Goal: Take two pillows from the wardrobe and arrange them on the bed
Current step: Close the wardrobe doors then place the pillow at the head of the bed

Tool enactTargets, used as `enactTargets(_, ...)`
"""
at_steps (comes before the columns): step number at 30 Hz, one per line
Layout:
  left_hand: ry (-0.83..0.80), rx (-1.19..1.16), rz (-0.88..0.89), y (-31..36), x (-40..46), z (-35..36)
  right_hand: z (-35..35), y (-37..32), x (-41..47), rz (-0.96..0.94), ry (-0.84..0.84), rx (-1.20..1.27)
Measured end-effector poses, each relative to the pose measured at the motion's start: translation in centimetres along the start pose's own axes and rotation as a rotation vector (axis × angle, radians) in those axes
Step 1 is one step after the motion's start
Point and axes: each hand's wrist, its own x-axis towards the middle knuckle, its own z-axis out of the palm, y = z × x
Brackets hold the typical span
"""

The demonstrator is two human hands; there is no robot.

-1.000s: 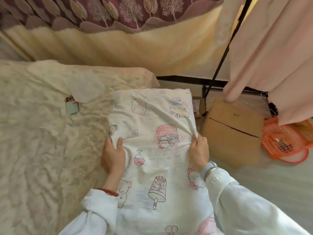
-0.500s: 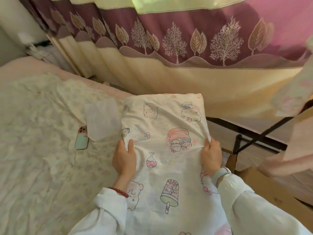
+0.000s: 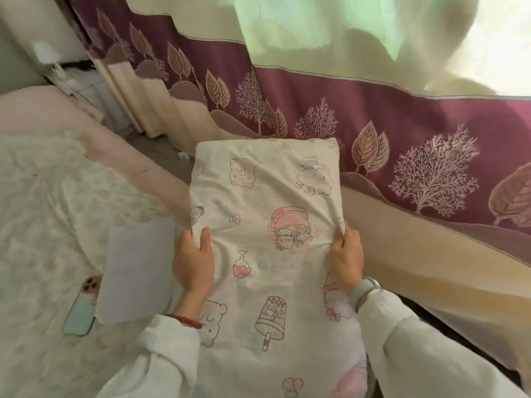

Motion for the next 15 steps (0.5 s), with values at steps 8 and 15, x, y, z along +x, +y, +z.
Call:
enactTargets(8, 0.263, 0.028, -0.264, 4.6, 4.7, 7.8, 2.4, -5.7, 15.0, -0.283, -0.205, -0.117)
enactTargets(15, 0.459, 0.083, -0.394, 6.7, 7.8, 9.4, 5.4, -10.9, 22.0, -0.45, -0.399, -0.133)
